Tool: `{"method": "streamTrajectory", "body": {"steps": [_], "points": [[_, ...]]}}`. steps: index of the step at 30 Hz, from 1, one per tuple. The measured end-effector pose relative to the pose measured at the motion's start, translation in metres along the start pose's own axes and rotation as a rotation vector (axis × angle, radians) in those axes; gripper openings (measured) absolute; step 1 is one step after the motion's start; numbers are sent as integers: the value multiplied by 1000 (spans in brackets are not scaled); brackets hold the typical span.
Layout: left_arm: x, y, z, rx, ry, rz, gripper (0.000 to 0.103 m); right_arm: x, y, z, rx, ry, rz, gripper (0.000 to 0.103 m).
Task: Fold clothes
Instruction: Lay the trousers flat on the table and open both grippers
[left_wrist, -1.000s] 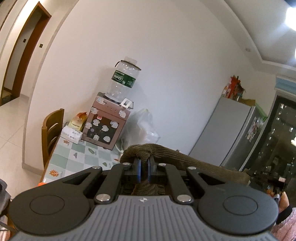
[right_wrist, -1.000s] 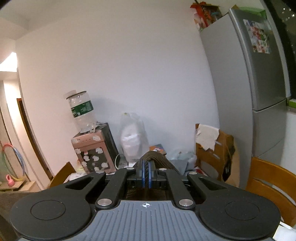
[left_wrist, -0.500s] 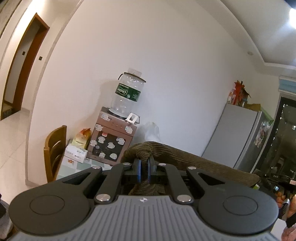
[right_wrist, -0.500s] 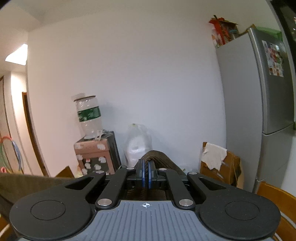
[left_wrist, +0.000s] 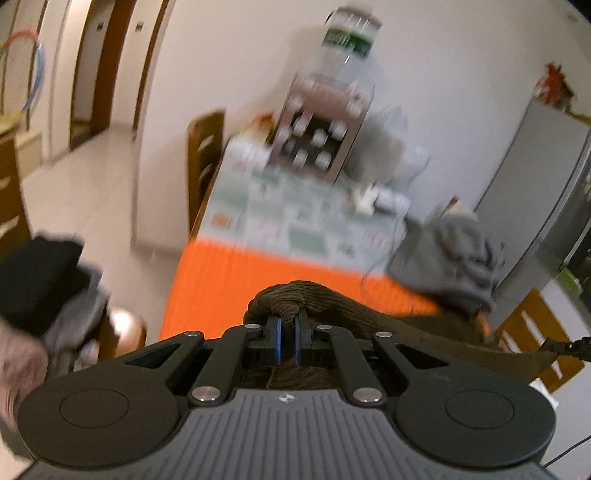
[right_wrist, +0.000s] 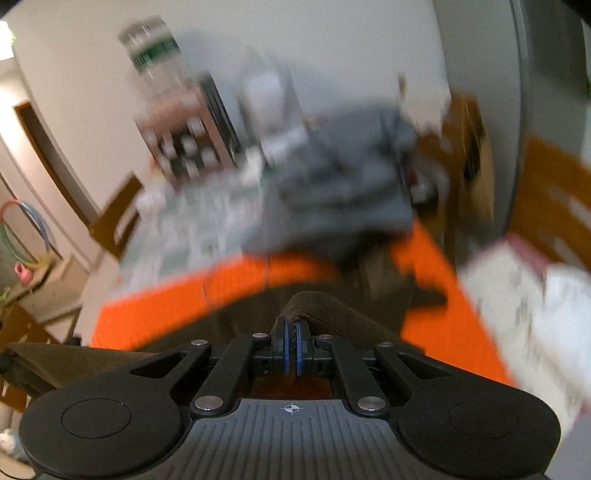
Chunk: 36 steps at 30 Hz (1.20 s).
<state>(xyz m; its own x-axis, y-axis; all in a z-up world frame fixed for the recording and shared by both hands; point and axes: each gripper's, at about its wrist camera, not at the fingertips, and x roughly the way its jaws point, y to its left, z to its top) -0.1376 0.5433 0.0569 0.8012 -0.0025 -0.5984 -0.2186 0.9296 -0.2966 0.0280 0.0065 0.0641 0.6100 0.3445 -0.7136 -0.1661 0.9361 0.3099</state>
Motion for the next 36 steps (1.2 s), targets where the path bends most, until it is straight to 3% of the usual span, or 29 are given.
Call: {"method": "streamTrajectory", "body": {"steps": [8,12,14,18,20,25,29,36], "points": [[-19,33,-77,-72,127,27,10,28,-1,-79,-51,235,-52,7],[-19,34,-102,-87,191,39,17,29,1,-86,-99,310,-10,11],[-22,31,-111,-102,205,43,23,23,7,-81,-164,333,24,20],[-34,29,-118,-141,177,30,50,8,15,-65,-274,301,70,32],[-37,27,-118,-156,168,41,52,10,14,-56,-301,262,55,42],[-43,23,-115,-199,139,52,61,41,0,-38,-334,193,-1,42],[-51,12,-112,-218,96,76,79,81,-12,-21,-334,157,-10,43],[-57,-17,-105,-215,55,101,84,150,-18,2,-354,151,2,45]]}}
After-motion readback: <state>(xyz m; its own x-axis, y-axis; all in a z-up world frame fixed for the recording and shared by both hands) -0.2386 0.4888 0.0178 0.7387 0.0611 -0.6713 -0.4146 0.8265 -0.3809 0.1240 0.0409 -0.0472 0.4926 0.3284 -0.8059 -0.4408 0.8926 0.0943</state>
